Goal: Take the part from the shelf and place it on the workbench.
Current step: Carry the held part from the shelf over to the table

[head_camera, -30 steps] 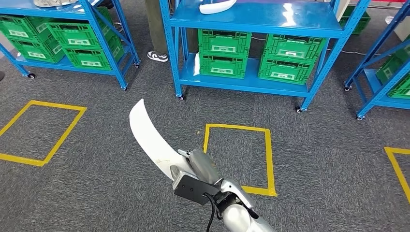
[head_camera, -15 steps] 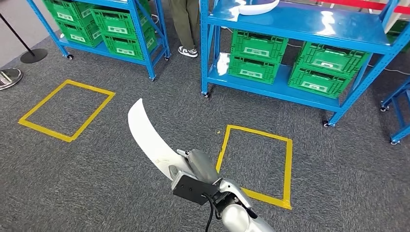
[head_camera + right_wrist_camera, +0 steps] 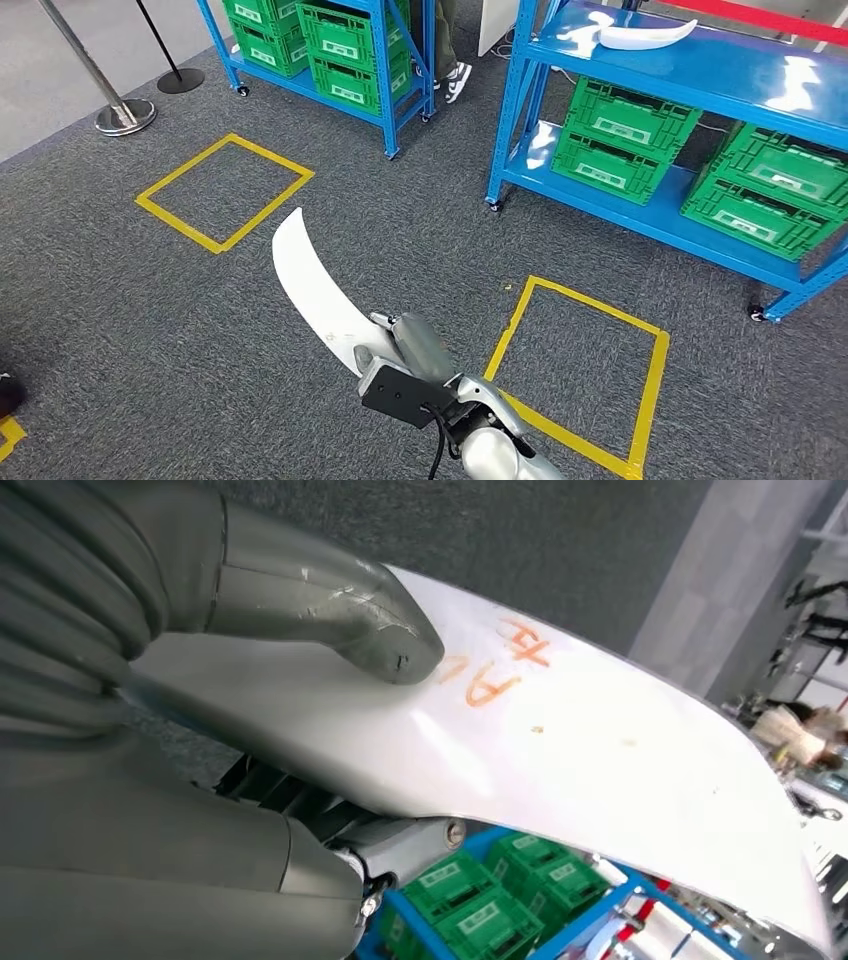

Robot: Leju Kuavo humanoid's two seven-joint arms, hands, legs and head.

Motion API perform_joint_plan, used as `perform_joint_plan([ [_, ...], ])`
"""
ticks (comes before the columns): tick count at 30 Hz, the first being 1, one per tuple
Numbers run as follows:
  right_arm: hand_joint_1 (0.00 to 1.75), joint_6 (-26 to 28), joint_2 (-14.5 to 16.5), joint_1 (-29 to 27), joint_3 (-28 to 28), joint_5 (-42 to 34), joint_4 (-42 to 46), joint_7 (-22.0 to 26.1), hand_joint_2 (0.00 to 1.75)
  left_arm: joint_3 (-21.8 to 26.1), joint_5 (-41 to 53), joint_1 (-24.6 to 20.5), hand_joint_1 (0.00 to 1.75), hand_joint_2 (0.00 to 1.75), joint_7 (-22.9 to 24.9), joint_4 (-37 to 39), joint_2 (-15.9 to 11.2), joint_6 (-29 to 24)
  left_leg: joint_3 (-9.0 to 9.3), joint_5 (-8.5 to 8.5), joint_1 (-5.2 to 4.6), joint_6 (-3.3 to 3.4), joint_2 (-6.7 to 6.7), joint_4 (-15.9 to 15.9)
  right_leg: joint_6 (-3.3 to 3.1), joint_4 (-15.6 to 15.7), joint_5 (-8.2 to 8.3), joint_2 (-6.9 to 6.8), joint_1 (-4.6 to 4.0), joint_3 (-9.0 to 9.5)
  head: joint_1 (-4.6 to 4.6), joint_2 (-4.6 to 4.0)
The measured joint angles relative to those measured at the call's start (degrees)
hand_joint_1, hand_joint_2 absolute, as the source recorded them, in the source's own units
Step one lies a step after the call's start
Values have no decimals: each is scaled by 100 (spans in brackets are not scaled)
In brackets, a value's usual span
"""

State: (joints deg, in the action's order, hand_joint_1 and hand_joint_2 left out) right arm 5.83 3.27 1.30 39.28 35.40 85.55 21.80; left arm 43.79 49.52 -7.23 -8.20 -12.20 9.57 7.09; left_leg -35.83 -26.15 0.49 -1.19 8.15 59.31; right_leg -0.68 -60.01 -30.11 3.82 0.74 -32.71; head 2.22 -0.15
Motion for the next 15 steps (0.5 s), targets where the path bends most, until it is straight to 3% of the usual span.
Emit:
perform_joint_plan([
  [1,175,1,8,3,-1,1,0,-1,175,-1,-1,8,0,175,1,1,-8,1,-6,0,2,-33,-3,-6,-39,30,16,-61,6,27,1,0],
  [3,175,-2,35,16,-1,1,1,1,175,-1,-1,11,0,175,8,4,-19,1,-124,-144,-15,-90,-244,217,-116,99,47,-216,32,88,-26,0],
  [5,175,-22,55,34,-2,1,-1,-7,175,-1,-1,1,0,175,26,9,-21,1,-438,-475,-18,-135,-605,867,-150,119,49,-384,25,107,-60,0],
  [6,175,-39,57,45,-2,-2,-4,-16,175,-1,-1,-1,0,175,33,10,-21,1,-610,-612,-8,-158,-696,1211,-156,116,41,-473,18,110,-63,0],
  [7,175,-60,60,56,-2,-5,-7,-26,175,-1,-2,0,0,175,39,11,-22,1,-714,-665,0,-174,-745,1427,-157,112,30,-562,14,112,-64,0],
  [8,175,-76,64,68,-3,-11,-10,-33,175,-1,-1,3,0,175,41,12,-26,1,-712,-611,6,-181,-777,1437,-153,109,17,-648,13,118,-64,0],
  [10,175,-99,75,91,-7,-30,-11,-36,175,-1,0,3,0,175,50,12,-37,1,-378,-273,8,-169,-899,841,-125,105,-14,-798,11,150,-64,0],
  [12,175,-102,81,101,-16,-49,-11,-14,175,-1,2,-19,0,175,73,10,-40,1,9,-47,-28,-101,-1152,163,-72,105,-56,-917,-18,192,-61,0],
  [14,175,-102,80,103,-31,-56,-25,38,175,-1,3,-45,0,175,102,9,-36,1,111,-29,-66,-24,-1240,-43,-12,120,-82,-1022,-48,231,-54,0],
  [15,175,-102,80,105,-36,-58,-37,69,175,-1,3,-54,0,175,112,9,-36,1,102,-17,-66,6,-1173,-58,18,135,-91,-1081,-49,254,-50,0],
])
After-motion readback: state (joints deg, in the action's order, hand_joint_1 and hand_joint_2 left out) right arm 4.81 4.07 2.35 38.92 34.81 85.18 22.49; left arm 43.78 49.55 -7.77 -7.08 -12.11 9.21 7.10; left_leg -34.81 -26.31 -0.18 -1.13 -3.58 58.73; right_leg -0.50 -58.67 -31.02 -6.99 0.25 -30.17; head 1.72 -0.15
